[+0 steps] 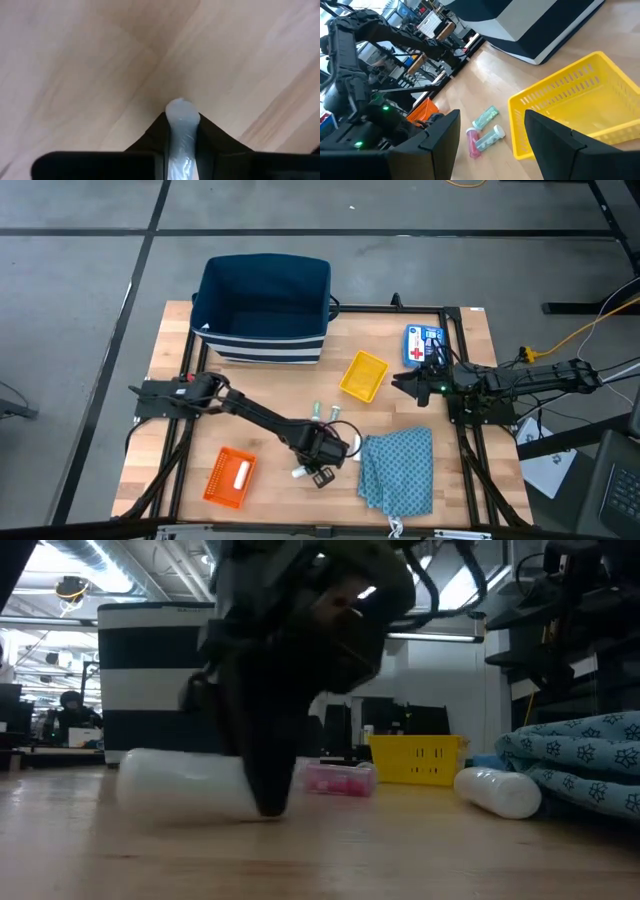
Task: Pick & place medical supplies in basket/bin
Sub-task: Put the bottom white gauze in the orange bin
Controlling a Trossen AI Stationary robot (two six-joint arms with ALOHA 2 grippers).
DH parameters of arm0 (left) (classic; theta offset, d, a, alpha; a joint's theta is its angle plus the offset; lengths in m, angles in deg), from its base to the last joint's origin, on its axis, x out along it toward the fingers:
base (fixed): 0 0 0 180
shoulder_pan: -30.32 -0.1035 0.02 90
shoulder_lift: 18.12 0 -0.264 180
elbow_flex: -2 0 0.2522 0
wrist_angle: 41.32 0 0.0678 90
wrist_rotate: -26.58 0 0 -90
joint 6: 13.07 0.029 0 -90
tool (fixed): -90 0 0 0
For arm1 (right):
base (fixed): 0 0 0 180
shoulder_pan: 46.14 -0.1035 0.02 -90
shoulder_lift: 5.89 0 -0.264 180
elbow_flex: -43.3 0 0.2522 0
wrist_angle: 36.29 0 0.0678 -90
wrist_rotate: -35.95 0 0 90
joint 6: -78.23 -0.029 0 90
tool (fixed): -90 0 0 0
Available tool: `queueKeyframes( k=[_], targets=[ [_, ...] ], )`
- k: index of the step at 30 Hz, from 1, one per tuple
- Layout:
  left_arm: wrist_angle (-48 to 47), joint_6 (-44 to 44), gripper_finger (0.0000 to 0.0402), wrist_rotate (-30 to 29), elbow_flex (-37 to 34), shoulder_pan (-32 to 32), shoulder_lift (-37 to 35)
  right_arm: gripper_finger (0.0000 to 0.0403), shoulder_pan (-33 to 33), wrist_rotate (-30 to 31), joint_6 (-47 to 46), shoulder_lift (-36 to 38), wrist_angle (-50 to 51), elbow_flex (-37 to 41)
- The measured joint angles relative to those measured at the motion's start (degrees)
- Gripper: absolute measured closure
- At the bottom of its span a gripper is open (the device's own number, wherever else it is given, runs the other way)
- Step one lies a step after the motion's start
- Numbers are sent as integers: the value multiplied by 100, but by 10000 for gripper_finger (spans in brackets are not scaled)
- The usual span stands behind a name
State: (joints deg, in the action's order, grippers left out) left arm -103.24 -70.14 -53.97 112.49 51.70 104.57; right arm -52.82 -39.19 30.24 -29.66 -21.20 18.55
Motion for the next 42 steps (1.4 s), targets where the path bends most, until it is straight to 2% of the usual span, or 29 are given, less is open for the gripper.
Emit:
queueKeyframes(
  k=[6, 14, 17, 21, 26, 30, 34, 42],
  targets=[
    [-226, -420, 351, -964, 22, -5, -762, 179, 0, 144, -131, 0, -22, -1],
    [-1065, -1303, 353, -2352, -8, 141, -1895, 179, 0, 271, -285, -2, -45, -1],
    [-1087, -1835, 353, -2744, -492, 315, -2458, 179, 0, 273, -297, -2, -44, -2],
    [-993, -2882, 355, -3189, -1564, 731, -3353, 179, 0, 478, -414, -2, -46, -1],
    [-881, -4259, 353, -3165, -2954, 1433, -4277, 179, 0, 947, -840, -2, -46, -1],
    [-855, -5326, 352, -3135, -3596, 2060, -4712, 179, 0, 1157, -866, -2, -46, 0],
    [-864, -6026, 352, -3180, -3766, 2579, -4863, 179, 0, 1341, -1058, -2, -46, -1],
    [-787, -6185, 351, -3041, -3768, 3005, -4630, 179, 0, 1579, -1201, -14, -46, 0]
  ],
)
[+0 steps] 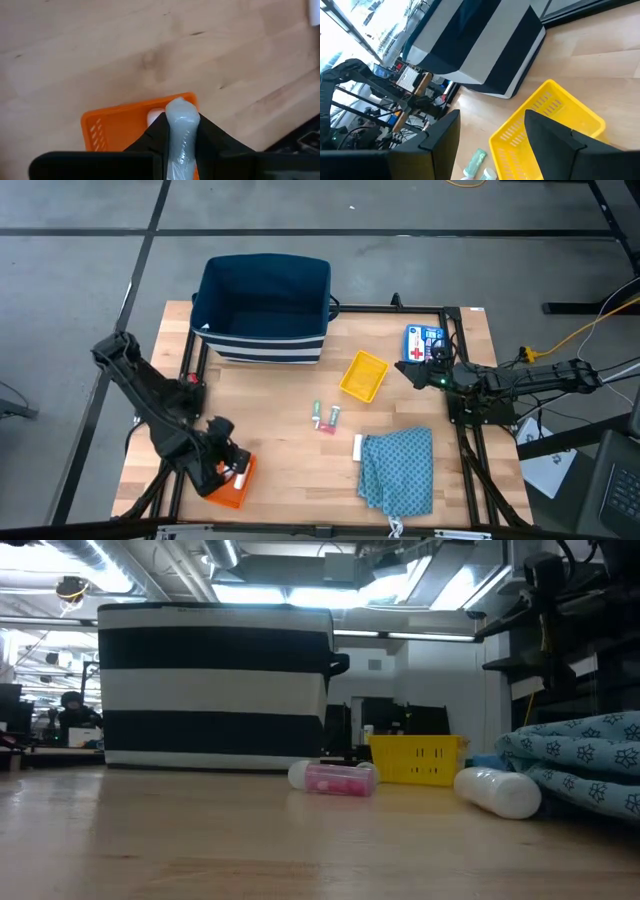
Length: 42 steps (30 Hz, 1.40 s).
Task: Pick & place medical supplies in basket/bin
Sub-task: Put the bottom white gauze in the orange bin, then put the white gauze in the orange bin
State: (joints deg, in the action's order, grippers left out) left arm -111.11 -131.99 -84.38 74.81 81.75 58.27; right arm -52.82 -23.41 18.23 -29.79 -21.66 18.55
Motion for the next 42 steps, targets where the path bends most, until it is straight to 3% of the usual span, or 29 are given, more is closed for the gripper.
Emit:
queueKeyframes(
  k=[11, 22, 29, 37, 42],
  targets=[
    [161, -284, 351, 542, 0, 324, 847, 179, 0, -1, -247, -171, 2, -2],
    [495, -348, 345, 573, 4, 376, 1457, 179, 0, -164, -267, -329, 2, -2],
    [553, -393, 295, 815, 4, 360, 1586, 179, 0, -327, -408, -380, 2, 0],
    [546, -389, 231, 821, 4, 360, 1241, 179, 0, -324, -408, -378, 2, -2],
    [502, -187, 220, 288, 34, 282, 835, 179, 0, -320, -406, -378, 1, -2]
  ],
)
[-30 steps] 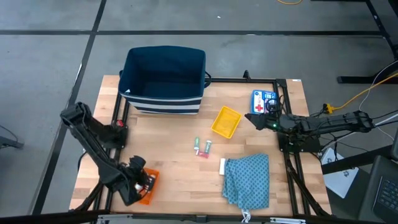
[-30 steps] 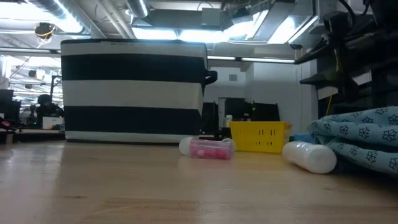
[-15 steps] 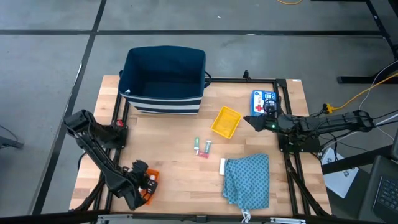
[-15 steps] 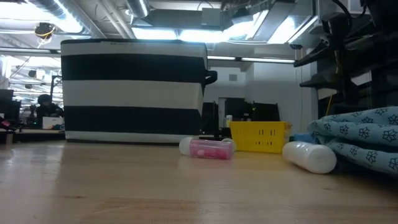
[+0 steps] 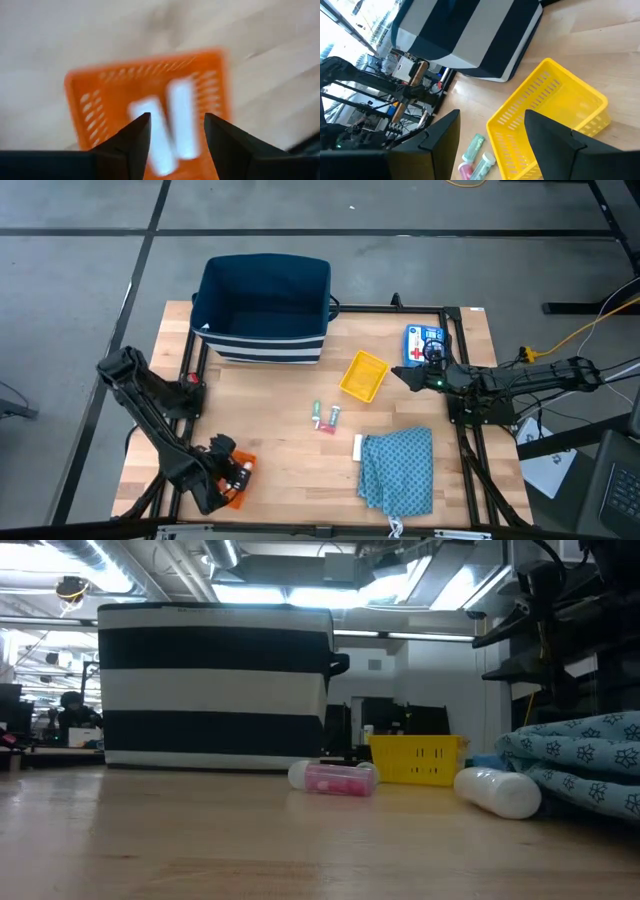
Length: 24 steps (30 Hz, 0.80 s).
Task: Pick & place medical supplies in basket/bin
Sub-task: Put the white gauze in the orange bin
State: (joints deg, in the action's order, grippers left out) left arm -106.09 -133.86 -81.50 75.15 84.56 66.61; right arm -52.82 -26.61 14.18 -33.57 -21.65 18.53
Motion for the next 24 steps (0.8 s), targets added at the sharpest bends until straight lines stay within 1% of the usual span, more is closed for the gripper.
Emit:
queueKeyframes(
  k=[3, 5, 7, 10, 12, 13, 16, 18, 21, 24],
  targets=[
    [-39, 495, 224, -922, 146, -197, -360, 179, 0, 11, 17, 0, -1, 1],
    [-33, 1105, 228, -1458, 274, -428, -624, 179, 0, 20, 17, 0, 0, 2],
    [17, 1942, 231, -1571, 408, -775, -875, 179, 0, 20, 17, 0, 1, 2],
    [341, 3382, 235, -1278, 610, -1487, -1157, 179, 0, 20, 17, 0, 1, 2],
    [876, 4253, 235, -959, 657, -2043, -1317, 179, 0, 20, 17, 0, -1, 2],
    [1180, 4528, 235, -759, 664, -2334, -1376, 179, 0, 20, 17, 0, -1, 0],
    [1786, 4975, 236, -65, 665, -3245, -1399, 179, 0, 20, 17, 0, -1, 0],
    [2025, 5221, 236, 189, 663, -3701, -1264, 179, 0, 18, 18, 0, -1, 1],
    [2159, 5308, 236, 709, 663, -4218, -929, 179, 0, 17, 20, 0, -1, 0],
    [2448, 5308, 238, 1239, 667, -4458, -442, 179, 0, 15, 40, 0, -1, 1]
  ],
)
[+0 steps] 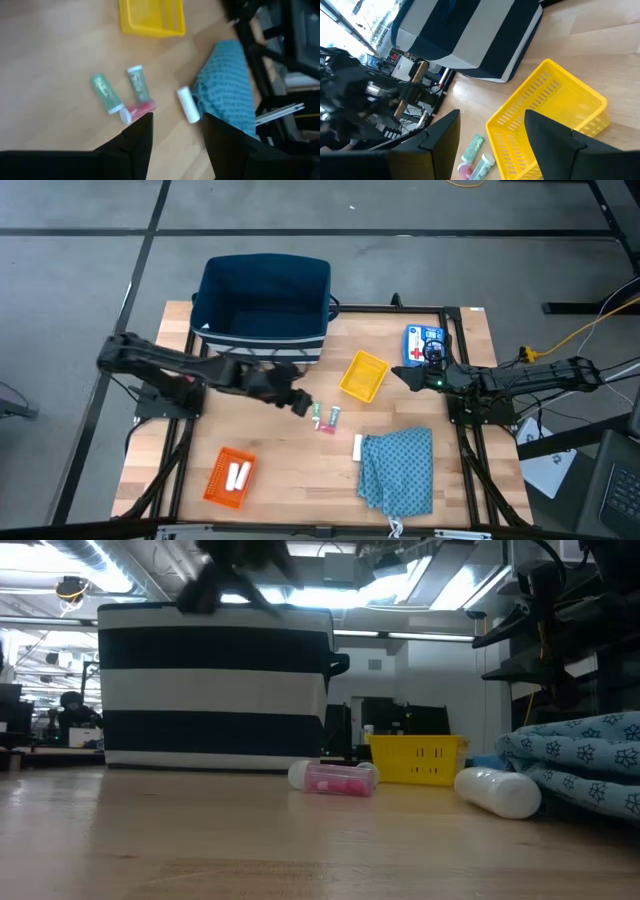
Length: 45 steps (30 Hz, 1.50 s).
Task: Pick & place medical supplies in basket/bin
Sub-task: Put the white gauze in the orange bin
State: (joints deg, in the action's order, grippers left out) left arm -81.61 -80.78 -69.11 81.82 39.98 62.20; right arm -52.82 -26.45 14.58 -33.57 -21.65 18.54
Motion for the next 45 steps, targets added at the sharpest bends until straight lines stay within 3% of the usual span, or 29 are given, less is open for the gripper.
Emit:
queueKeyframes(
  k=[6, 12, 27, 45],
  targets=[
    [210, 86, 242, 279, 789, -3, 1209, 179, 0, -21, 28, 0, 3, 0],
    [-392, 108, 240, 549, 1960, -163, 2392, 179, 0, -201, 154, 0, 4, 0],
    [-740, -563, 240, 1042, 4226, -101, 4573, 179, 0, -1327, 643, 0, 8, 0],
    [-941, -817, 240, 1451, 4430, 16, 5105, 179, 0, -1517, 887, 0, 48, 0]
  ],
)
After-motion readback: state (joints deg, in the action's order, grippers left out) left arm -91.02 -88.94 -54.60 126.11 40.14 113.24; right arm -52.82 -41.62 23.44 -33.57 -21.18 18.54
